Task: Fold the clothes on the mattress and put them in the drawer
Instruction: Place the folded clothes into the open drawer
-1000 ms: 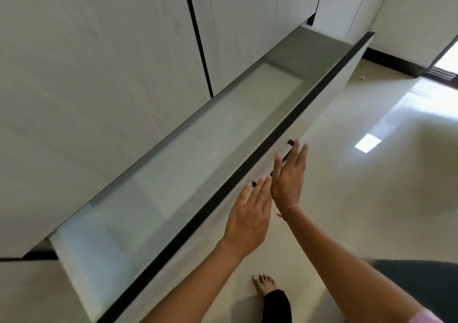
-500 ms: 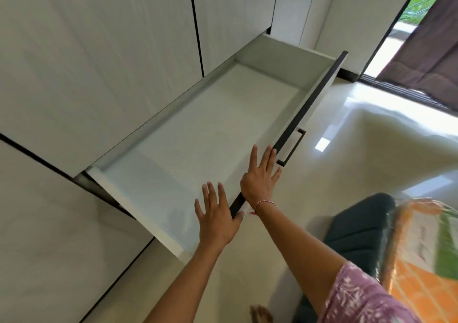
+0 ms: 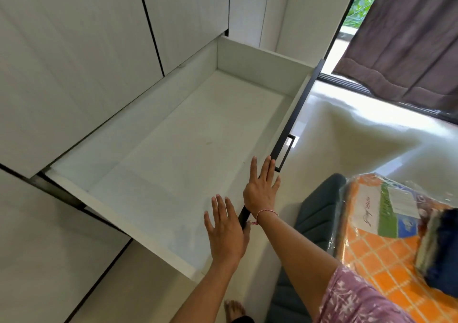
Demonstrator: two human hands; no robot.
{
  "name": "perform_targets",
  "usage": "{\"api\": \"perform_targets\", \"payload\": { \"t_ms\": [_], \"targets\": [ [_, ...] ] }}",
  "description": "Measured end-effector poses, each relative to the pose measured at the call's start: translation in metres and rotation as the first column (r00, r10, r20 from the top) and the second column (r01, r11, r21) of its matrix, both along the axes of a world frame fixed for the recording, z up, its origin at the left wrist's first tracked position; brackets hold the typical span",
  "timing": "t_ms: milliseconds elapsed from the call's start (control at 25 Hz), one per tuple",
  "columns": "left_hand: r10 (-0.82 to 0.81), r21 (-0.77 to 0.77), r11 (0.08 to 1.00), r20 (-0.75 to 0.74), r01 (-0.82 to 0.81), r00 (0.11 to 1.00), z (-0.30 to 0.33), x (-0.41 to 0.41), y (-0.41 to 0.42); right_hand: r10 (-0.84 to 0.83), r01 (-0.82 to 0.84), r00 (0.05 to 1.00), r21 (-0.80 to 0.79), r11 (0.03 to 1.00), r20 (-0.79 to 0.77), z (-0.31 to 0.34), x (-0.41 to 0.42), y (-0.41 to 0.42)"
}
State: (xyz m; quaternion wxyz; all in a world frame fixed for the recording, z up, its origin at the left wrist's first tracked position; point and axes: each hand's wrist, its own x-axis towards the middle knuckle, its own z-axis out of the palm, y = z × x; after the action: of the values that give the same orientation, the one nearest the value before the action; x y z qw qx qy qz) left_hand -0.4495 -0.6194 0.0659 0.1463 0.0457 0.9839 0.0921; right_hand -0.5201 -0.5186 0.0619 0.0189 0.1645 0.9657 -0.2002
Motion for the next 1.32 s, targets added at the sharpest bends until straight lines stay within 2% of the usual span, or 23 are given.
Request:
{"api": "perform_targets", "payload": {
  "t_ms": [200,280,320,400,480,560,640,720,840,960,1040,1120,1160,1240,1280,1320],
  "targets": [
    [0.009,0.010,1.000,-0.014,-0.009,1.000,0.005,0.005,-0.001,0.016,-0.012,0.998,-0.070,0.997,0.058,0.010,0.005,-0.002],
    [-0.008,0.002,1.000,-0.184,0.009,0.983,0.012,0.009,-0.004,0.057,-0.053,0.998,-0.127,0.991,0.025,0.016,0.010,-0.005],
    [-0.071,-0.018,0.997,-0.303,0.069,0.950,0.014,0.013,0.006,0.075,-0.075,0.997,-0.157,0.985,-0.009,0.018,0.018,0.003],
    [-0.249,-0.059,0.967,-0.408,0.247,0.879,0.013,0.020,0.041,0.092,-0.097,0.995,-0.166,0.981,-0.040,0.016,0.039,0.036],
    [-0.403,-0.059,0.910,-0.359,0.410,0.842,0.012,0.018,0.101,0.013,-0.015,1.000,-0.102,0.995,-0.022,0.009,0.061,0.098],
    [-0.522,-0.024,0.843,-0.280,0.538,0.806,0.009,0.023,0.180,-0.182,0.182,0.983,-0.066,0.981,-0.005,0.003,0.091,0.184],
    [-0.612,0.026,0.769,-0.255,0.639,0.748,0.001,0.030,0.247,-0.346,0.343,0.937,0.061,0.937,0.049,-0.003,0.128,0.268],
    [-0.687,0.147,0.707,-0.090,0.691,0.721,-0.019,0.044,0.318,-0.496,0.473,0.863,0.193,0.860,0.097,-0.015,0.175,0.351],
    [-0.605,0.364,0.779,0.224,0.511,0.764,-0.050,0.063,0.419,-0.629,0.570,0.756,0.291,0.768,0.180,-0.035,0.245,0.450],
    [-0.493,0.473,0.836,0.422,0.279,0.761,-0.085,0.084,0.511,-0.690,0.648,0.679,0.235,0.724,0.250,-0.060,0.293,0.531],
    [-0.419,0.558,0.829,0.603,0.016,0.679,-0.107,0.093,0.548,-0.698,0.682,0.643,0.180,0.709,0.316,-0.075,0.306,0.562],
    [-0.366,0.589,0.755,0.744,-0.289,0.559,-0.133,0.108,0.576,-0.696,0.703,0.620,0.137,0.698,0.364,-0.097,0.309,0.581],
    [-0.347,0.585,0.740,0.755,-0.332,0.557,-0.143,0.117,0.585,-0.690,0.709,0.616,0.114,0.696,0.379,-0.108,0.308,0.585],
    [-0.294,0.551,0.809,0.681,-0.205,0.671,-0.159,0.133,0.597,-0.686,0.713,0.619,0.094,0.695,0.382,-0.125,0.305,0.586],
    [-0.283,0.554,0.816,0.635,-0.167,0.719,-0.165,0.135,0.601,-0.693,0.715,0.620,0.100,0.692,0.369,-0.132,0.303,0.585],
    [-0.300,0.595,0.781,0.626,-0.191,0.720,-0.170,0.136,0.607,-0.702,0.716,0.618,0.117,0.689,0.352,-0.137,0.303,0.584]
  ]
}}
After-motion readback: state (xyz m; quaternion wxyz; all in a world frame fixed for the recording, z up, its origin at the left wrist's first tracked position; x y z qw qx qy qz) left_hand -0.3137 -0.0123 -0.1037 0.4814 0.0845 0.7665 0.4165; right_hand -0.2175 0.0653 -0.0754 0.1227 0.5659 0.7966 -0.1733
